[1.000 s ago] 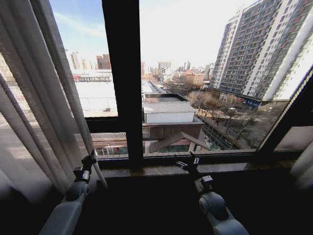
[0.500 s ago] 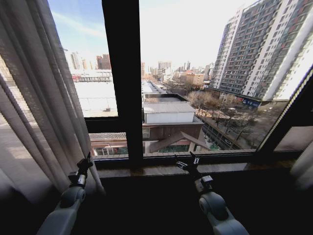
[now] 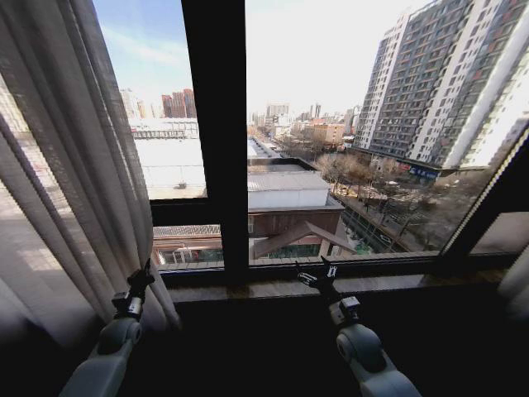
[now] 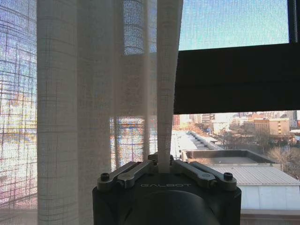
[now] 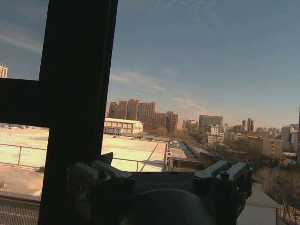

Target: Open the curtains by pulling them apart, changing their state from closed to fully open.

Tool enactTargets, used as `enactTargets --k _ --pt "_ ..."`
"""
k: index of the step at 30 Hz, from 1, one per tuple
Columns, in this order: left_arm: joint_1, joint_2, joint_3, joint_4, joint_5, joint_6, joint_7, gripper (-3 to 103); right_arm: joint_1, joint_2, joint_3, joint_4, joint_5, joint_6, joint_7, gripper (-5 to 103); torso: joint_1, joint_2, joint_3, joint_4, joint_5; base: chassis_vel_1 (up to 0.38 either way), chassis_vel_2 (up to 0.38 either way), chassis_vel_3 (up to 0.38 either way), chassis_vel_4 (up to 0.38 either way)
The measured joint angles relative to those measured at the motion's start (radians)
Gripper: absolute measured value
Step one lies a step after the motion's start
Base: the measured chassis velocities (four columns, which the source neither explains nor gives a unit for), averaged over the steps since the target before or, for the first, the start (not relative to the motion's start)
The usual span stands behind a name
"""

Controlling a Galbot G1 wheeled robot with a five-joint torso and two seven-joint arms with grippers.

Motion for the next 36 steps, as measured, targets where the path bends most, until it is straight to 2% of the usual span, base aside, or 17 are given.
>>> enactTargets --k 3,8,20,36 --pt "0.011 0.001 -0.005 -0.005 -0.002 -0.002 -0.002 0 0.0 0.0 0.0 0.0 0.0 0.0 0.0 100 0.0 0.0 0.0 0.0003 0.0004 0.058 0.078 -0.029 -0.039" --pt "0.025 0.001 -0.008 -0.008 -0.002 -0.007 -0.001 0 0.0 0.0 0.0 0.0 0.0 0.0 0.0 100 0.0 0.0 0.0 -0.001 0.0012 -0.004 -0.011 0.002 0.005" --pt "0.026 0.002 -0.01 0.0 -0.001 -0.012 -0.003 0 0.0 0.0 0.0 0.0 0.0 0.0 0.0 100 0.0 0.0 0.0 -0.0004 0.0009 0.073 0.042 -0.076 -0.05" --pt "0.008 0.016 -0.01 0.02 -0.009 -0.018 -0.004 0 0.0 0.0 0.0 0.0 0.0 0.0 0.0 100 0.0 0.0 0.0 -0.0005 0.001 0.268 0.24 -0.282 -0.238"
